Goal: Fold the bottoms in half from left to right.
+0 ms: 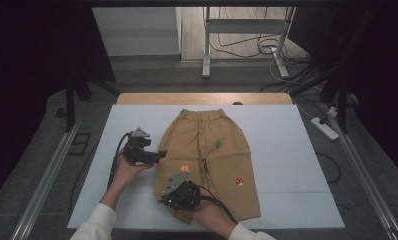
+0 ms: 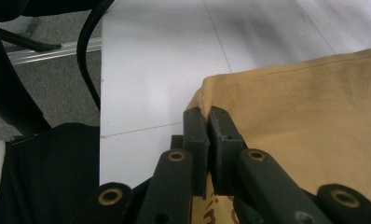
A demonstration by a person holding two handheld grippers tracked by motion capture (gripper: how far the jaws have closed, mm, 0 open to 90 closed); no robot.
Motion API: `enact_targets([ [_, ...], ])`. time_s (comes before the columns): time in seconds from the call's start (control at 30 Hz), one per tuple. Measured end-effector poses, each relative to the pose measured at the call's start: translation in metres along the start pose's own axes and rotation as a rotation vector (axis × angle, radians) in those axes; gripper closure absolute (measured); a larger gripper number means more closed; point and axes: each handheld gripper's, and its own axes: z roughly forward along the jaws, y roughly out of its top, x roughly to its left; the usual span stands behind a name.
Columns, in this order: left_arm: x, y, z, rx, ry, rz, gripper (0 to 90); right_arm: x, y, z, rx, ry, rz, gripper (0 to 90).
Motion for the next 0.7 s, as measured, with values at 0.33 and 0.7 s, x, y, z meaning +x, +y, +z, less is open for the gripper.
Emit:
enact_targets([
  [0.33,0.011,0.013,0.016,0.019,0.001,-0.002,16.6,0.000,0.000,0.001,0.002,0.003,-0.003,86.2],
  [0.7,0.021,0.027,0.037,0.045,0.010,0.006,18.0,-0.001,-0.001,0.000,0.017,0.005,-0.003,86.2],
])
